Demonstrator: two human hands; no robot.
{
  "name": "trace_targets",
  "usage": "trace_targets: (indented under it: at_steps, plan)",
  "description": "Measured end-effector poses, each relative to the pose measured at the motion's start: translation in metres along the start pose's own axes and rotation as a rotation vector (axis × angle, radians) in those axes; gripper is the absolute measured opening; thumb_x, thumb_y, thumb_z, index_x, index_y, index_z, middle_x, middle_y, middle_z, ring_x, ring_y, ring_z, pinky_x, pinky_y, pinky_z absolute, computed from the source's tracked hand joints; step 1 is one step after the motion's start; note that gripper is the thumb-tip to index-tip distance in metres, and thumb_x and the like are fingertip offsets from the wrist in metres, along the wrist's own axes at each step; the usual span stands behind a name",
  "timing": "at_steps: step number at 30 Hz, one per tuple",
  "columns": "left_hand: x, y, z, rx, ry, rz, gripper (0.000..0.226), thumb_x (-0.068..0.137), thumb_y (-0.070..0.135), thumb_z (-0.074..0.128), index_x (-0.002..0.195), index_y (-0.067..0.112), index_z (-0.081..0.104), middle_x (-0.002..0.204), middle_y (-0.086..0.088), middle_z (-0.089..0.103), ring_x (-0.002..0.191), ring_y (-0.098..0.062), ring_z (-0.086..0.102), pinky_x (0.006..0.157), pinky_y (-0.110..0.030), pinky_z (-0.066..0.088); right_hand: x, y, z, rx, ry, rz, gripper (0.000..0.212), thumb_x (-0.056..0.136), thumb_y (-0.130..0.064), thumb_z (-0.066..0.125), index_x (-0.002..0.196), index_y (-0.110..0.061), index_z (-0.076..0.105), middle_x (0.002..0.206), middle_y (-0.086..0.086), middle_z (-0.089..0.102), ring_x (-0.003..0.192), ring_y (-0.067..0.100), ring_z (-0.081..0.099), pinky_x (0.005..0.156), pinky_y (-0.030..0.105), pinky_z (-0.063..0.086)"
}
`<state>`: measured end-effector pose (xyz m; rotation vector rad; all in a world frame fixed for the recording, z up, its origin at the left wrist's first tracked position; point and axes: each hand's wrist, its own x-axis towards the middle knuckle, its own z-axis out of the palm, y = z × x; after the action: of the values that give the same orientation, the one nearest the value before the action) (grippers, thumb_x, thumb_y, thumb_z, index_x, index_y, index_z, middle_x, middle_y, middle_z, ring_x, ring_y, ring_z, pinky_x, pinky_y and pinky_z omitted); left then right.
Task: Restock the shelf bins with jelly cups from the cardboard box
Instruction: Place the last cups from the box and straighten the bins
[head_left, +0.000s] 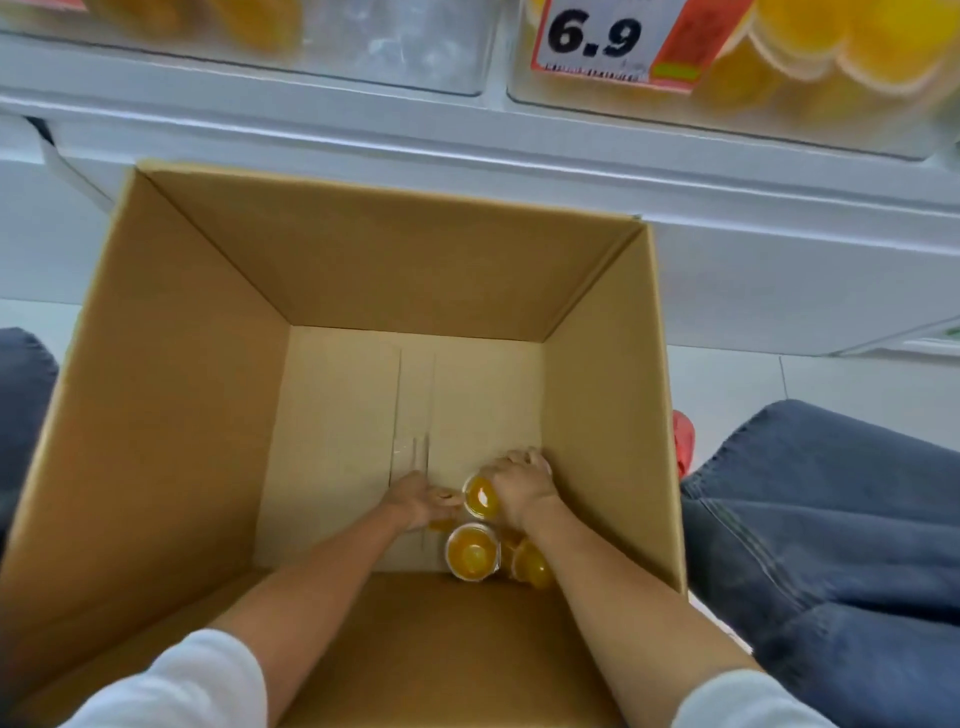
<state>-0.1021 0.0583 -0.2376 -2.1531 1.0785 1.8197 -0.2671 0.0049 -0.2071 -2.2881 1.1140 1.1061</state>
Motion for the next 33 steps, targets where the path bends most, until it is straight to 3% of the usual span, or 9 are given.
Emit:
trace_targets:
  at_steps: [3,6,8,12,14,19,24,29,33]
  plan:
    - [0.002,0.005,-0.001,-0.088,0.038,-0.004,0.035,0.072,0.018,0.083,0.097,0.01,0.059,0.117,-0.009,0.067,0.106,-0.024,0.065,0.092,-0.031,0.052,0.007,0.0,0.011,-0.038,0.045,-0.045,0.065,0.083,-0.031,0.064,0.141,-0.027,0.037,0.141,0.001,0.045,0.137,0.024,0.028,0.115,0.044,0.009]
    - [0.003,0.008,-0.009,-0.048,0.053,0.01,0.054,0.075,0.021,0.079,0.12,-0.002,0.058,0.115,-0.007,0.068,0.101,-0.018,0.065,0.084,-0.022,0.049,0.011,-0.004,0.011,-0.032,0.099,-0.081,0.052,0.082,-0.024,0.065,0.131,-0.02,0.049,0.135,0.006,0.048,0.133,0.027,0.034,0.116,0.042,0.013]
    - [0.0,0.008,-0.016,-0.06,0.071,0.02,0.061,0.072,0.026,0.081,0.128,0.013,0.058,0.113,0.004,0.067,0.1,-0.008,0.061,0.086,-0.017,0.047,0.011,-0.005,0.005,0.019,0.176,-0.096,0.048,0.084,-0.023,0.064,0.129,-0.016,0.05,0.133,0.008,0.05,0.129,0.027,0.038,0.113,0.036,0.018]
    - [-0.02,0.015,-0.039,-0.059,0.153,0.068,0.029,0.073,0.023,0.081,0.091,0.017,0.059,0.104,0.002,0.061,0.094,-0.012,0.056,0.078,-0.02,0.043,0.003,-0.008,-0.023,0.395,0.342,-0.034,0.058,0.085,-0.028,0.064,0.137,-0.014,0.042,0.133,0.009,0.046,0.124,0.029,0.044,0.106,0.032,0.031]
    - [-0.034,0.024,-0.052,-0.076,0.242,0.163,0.035,0.074,0.021,0.08,0.075,0.028,0.045,0.097,0.002,0.057,0.088,-0.015,0.054,0.078,-0.023,0.043,-0.005,-0.01,-0.045,0.625,0.432,0.039,0.062,0.079,-0.03,0.068,0.134,-0.016,0.044,0.129,0.009,0.047,0.12,0.029,0.048,0.099,0.032,0.039]
    - [-0.086,0.067,-0.087,-0.195,0.412,0.323,0.041,0.074,0.019,0.074,0.103,0.012,0.047,0.09,0.0,0.054,0.07,-0.011,0.051,0.057,-0.004,0.037,-0.044,-0.005,-0.108,1.024,0.57,0.075,0.096,0.062,-0.051,0.071,0.146,-0.026,0.035,0.126,0.008,0.049,0.114,0.019,0.046,0.094,0.022,0.035]
    - [-0.157,0.114,-0.126,-0.032,0.63,0.528,0.1,0.037,0.062,0.061,0.125,0.016,0.057,0.108,-0.001,0.065,0.103,-0.021,0.064,0.091,-0.029,0.049,-0.113,0.01,-0.169,0.944,0.722,-0.055,0.075,0.06,-0.034,0.066,0.132,-0.025,0.05,0.111,0.006,0.04,0.102,0.013,0.045,0.102,0.021,0.038]
    - [-0.23,0.174,-0.152,-0.083,0.748,0.769,0.062,0.055,0.052,0.079,0.108,0.024,0.065,0.099,0.004,0.069,0.09,-0.013,0.068,0.084,-0.034,0.056,-0.183,0.051,-0.214,0.767,1.043,0.013,0.048,0.065,-0.038,0.075,0.105,-0.027,0.051,0.104,-0.004,0.053,0.099,0.014,0.05,0.084,0.028,0.044]
    - [-0.263,0.231,-0.165,-0.149,0.893,0.961,0.067,0.064,0.053,0.076,0.123,0.027,0.057,0.113,0.004,0.063,0.098,-0.008,0.064,0.091,-0.034,0.053,-0.221,0.082,-0.241,0.862,1.338,0.021,0.05,0.067,-0.032,0.077,0.11,-0.021,0.055,0.109,-0.005,0.058,0.106,0.012,0.051,0.088,0.026,0.043]
